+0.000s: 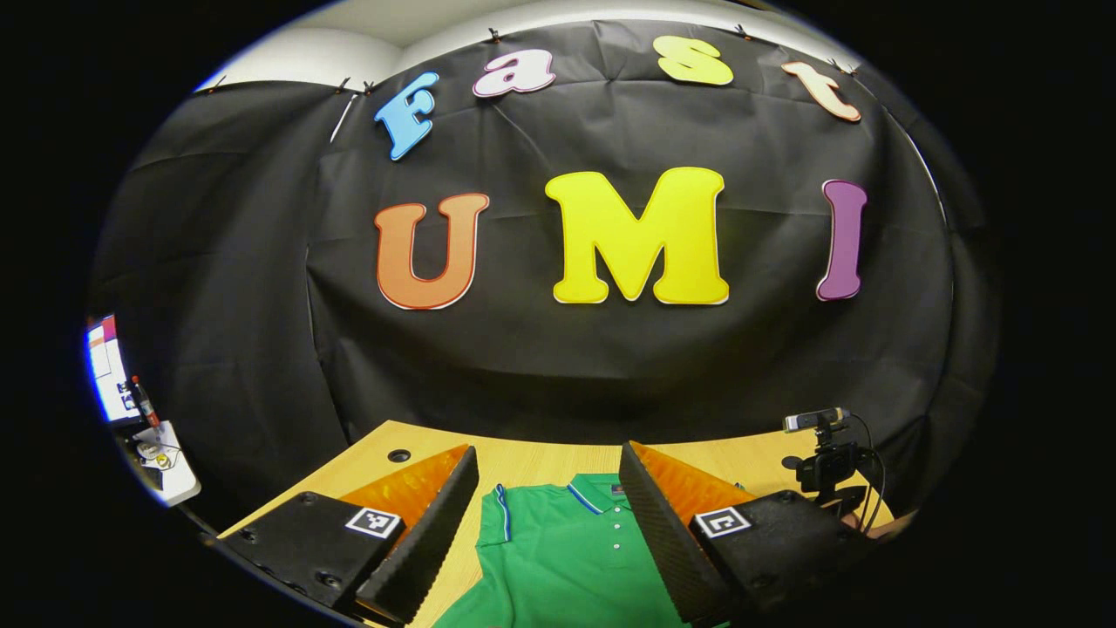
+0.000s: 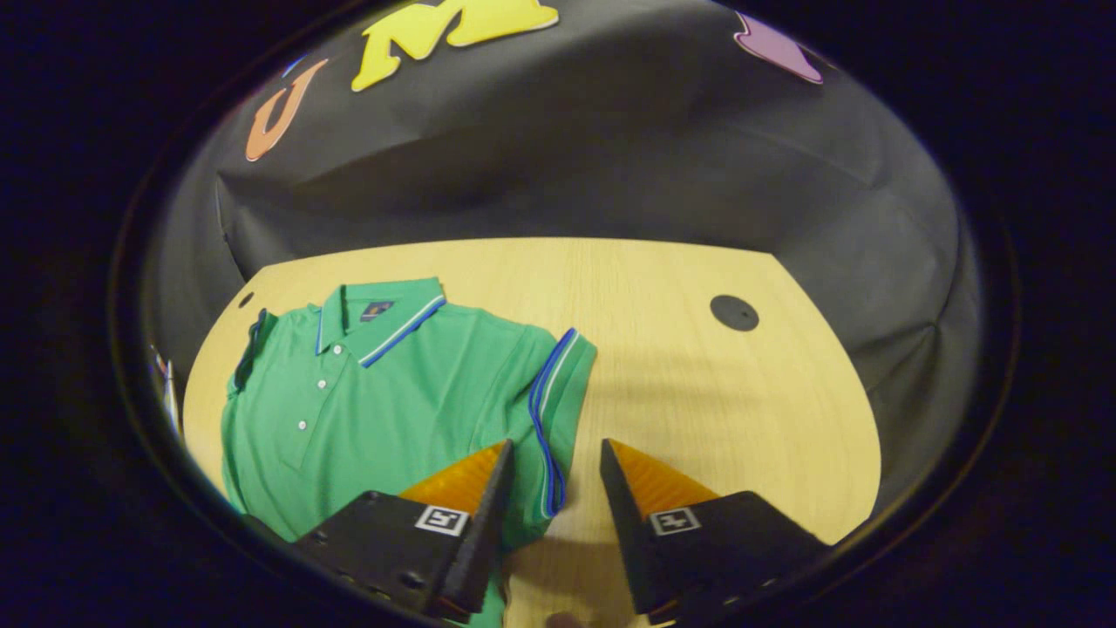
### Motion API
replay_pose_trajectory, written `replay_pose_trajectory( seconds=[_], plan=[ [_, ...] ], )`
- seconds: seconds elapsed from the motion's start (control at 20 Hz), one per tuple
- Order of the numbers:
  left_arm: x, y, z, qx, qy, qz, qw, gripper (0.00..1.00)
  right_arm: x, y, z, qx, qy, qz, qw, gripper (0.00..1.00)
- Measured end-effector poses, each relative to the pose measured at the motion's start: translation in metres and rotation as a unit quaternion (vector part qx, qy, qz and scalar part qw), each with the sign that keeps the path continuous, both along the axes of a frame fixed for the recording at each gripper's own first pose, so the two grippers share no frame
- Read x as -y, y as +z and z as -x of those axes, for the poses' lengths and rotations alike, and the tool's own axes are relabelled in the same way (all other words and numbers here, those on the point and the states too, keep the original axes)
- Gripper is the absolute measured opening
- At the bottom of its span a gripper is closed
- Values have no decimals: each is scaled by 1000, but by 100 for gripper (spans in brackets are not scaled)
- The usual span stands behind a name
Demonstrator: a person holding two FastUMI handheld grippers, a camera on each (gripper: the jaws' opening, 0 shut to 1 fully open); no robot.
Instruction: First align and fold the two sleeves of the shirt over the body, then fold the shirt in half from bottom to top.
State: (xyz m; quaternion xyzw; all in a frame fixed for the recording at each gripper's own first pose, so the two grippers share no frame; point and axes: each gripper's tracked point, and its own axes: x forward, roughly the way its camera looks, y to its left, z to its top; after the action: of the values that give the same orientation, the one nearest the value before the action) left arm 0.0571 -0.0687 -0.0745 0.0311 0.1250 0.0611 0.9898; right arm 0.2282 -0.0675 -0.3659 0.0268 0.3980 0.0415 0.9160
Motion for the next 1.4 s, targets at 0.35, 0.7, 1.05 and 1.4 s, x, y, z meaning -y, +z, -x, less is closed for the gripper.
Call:
replay_pose_trajectory(
  seconds=[0.35,0.7,1.05,1.4],
  plan=[
    [-9,-3,-5,0,-6,4,1000,100,3,33,-3,19,-21,-29,999,0],
    [-22,-5,-8,7,-20,32,999,100,-29,101,2,60,-28,-46,997,0],
    [-76,1,15,8,6,35,999,100,-109,125,4,65,-27,-67,995,0],
    [-126,-2,35,-6,31,43,999,100,-197,136,15,69,8,-108,992,25]
  ],
)
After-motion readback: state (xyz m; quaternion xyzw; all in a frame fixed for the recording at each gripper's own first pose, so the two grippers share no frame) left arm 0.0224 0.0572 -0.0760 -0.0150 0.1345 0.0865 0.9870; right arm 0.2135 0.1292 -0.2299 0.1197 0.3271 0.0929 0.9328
